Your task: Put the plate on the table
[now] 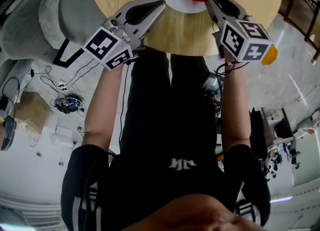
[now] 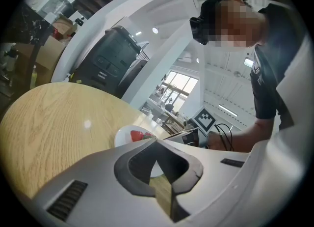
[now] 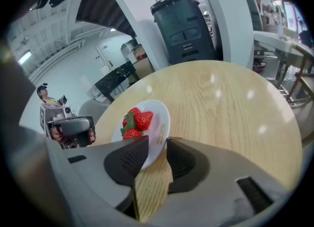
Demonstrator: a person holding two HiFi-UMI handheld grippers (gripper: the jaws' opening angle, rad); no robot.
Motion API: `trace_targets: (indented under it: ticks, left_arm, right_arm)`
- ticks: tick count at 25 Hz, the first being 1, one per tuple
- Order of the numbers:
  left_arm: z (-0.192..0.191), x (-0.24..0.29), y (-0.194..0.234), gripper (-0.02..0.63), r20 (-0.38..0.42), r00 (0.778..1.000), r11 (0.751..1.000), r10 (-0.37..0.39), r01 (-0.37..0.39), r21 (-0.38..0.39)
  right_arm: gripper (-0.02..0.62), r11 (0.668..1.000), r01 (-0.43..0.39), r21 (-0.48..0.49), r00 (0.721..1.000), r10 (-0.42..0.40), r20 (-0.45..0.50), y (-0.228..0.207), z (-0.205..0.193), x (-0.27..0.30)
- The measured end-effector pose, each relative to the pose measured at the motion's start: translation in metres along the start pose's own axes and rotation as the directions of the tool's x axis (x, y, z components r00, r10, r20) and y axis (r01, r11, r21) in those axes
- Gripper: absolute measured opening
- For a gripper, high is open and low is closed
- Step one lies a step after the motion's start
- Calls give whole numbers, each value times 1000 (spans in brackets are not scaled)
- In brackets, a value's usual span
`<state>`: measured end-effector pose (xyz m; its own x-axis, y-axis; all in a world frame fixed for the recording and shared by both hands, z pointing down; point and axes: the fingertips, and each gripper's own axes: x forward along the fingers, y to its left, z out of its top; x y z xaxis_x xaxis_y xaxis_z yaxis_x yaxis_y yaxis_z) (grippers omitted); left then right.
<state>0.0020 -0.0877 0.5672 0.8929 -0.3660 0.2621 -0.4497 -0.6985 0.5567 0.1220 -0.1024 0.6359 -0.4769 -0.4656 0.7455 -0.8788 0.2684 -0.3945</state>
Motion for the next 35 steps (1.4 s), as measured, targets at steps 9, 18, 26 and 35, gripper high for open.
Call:
trace_targets:
  ticks: [9, 18, 26, 35]
  left_arm:
    - [-1, 0, 4, 11, -14, 1000, 1000, -10, 10, 5]
    - [-3, -3, 8, 11, -17, 1000, 1000, -13, 13, 7]
    - [-1, -10, 10, 11, -23, 1000, 1000, -9, 9, 1]
    - [62, -28, -28, 11, -2, 998, 996, -62, 62, 58]
  right_arm:
    - [135, 996, 59, -67, 998, -60, -12, -4, -3, 3]
    - [138, 982, 112, -154, 993, -115, -13, -6, -2, 5]
    - [137, 987, 73, -143, 996, -64, 70, 4, 17, -12]
    - [32, 963, 47, -264, 991, -11, 134, 57, 72, -78]
